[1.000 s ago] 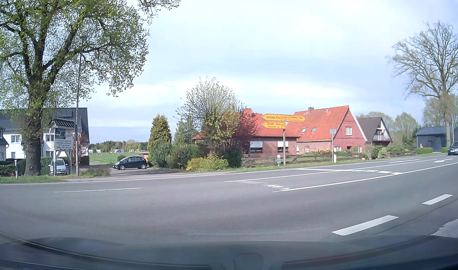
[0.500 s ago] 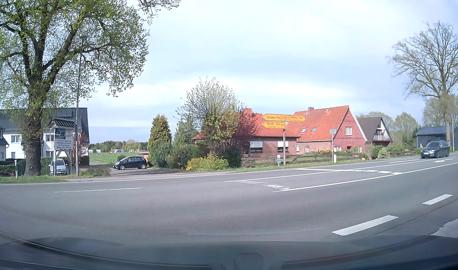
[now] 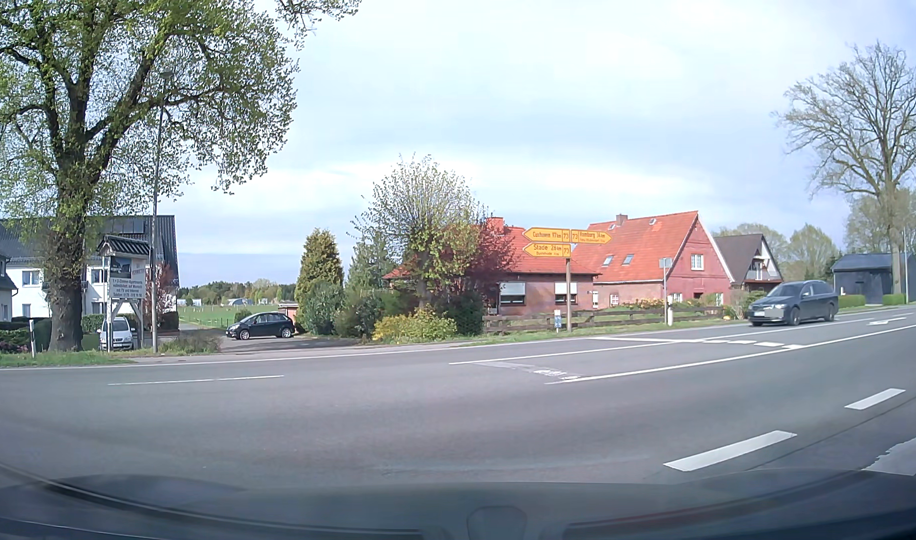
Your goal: Follow the waypoints while adhering to traffic rules and regulations
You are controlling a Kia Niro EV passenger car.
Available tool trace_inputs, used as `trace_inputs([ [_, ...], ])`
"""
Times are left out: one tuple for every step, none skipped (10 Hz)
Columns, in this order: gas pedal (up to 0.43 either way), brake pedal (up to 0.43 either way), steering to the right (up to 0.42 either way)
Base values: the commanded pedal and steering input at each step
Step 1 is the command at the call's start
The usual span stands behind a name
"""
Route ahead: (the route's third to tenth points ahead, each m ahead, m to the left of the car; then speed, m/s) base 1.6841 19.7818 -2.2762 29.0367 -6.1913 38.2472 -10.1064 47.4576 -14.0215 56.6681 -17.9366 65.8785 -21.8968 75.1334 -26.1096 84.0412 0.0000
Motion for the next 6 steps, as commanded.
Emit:
trace_inputs([
  [0.0,0.195,-0.452],
  [0.0,0.195,-0.452],
  [0.0,0.195,-0.452],
  [0.0,0.195,-0.452],
  [0.0,0.195,-0.452],
  [0.0,0.195,-0.452],
])
